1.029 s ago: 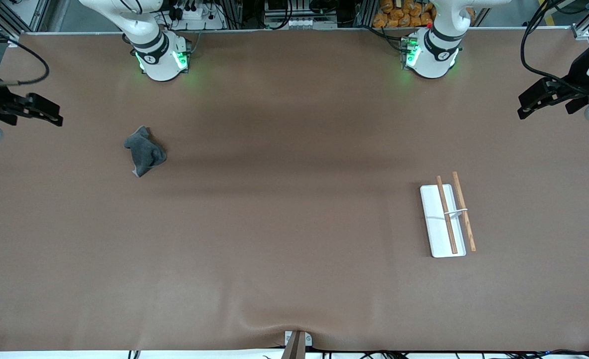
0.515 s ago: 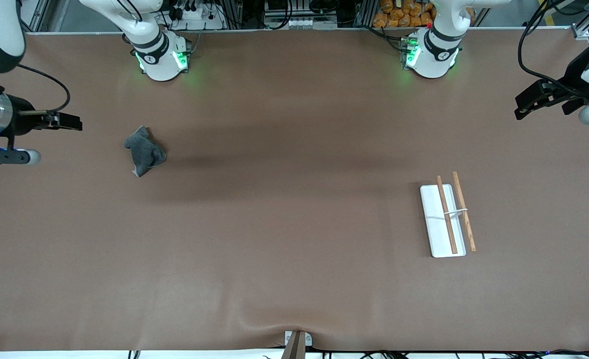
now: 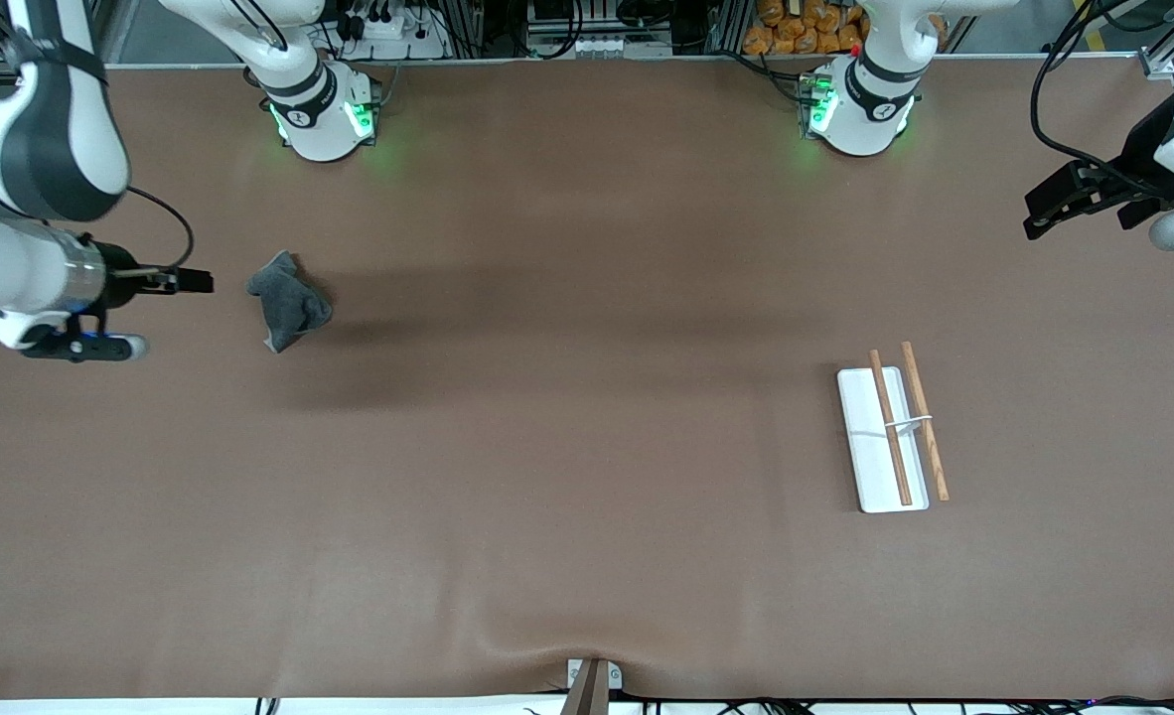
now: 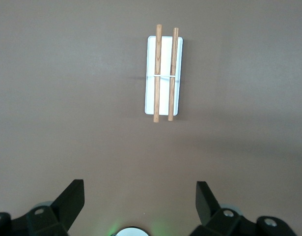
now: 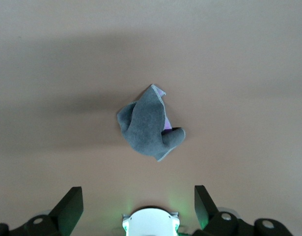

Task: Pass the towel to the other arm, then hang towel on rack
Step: 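Reach the right gripper down to the crumpled grey towel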

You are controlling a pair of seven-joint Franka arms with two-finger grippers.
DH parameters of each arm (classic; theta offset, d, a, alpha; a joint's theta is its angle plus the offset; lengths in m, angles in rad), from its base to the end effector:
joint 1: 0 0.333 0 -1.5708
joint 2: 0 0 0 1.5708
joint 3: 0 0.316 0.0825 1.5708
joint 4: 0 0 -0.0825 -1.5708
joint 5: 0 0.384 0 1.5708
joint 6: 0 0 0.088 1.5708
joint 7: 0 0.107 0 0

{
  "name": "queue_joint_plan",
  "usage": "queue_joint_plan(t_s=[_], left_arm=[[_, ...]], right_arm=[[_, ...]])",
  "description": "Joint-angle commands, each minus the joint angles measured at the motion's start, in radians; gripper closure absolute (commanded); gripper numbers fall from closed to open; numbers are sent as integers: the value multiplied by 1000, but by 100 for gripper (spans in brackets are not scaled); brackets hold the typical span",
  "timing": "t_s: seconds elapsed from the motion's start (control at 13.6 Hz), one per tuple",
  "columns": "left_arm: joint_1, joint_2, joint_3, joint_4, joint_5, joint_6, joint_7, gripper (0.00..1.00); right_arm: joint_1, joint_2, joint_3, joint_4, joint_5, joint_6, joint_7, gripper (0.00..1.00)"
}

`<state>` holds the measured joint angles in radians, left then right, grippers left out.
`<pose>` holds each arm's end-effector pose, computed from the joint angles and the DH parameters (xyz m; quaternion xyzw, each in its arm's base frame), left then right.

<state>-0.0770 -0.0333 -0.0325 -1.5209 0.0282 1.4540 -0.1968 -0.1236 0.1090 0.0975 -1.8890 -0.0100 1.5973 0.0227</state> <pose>0.5292 -0.0552 0.6558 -0.9987 -0.0450 0.0144 0.0170 0.5391 -0.0164 0.4215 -0.9798 0.0220 0.1987 0.0007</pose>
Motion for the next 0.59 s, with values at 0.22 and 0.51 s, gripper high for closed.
queue_joint_plan(t_s=[0.22, 0.51], left_arm=[[3, -14, -3, 1, 1, -20, 10, 0], [3, -17, -3, 1, 1, -27, 11, 0]], right_arm=[[-21, -75, 10, -330, 24, 291, -14, 0], [-63, -55, 10, -419, 24, 423, -62, 8]])
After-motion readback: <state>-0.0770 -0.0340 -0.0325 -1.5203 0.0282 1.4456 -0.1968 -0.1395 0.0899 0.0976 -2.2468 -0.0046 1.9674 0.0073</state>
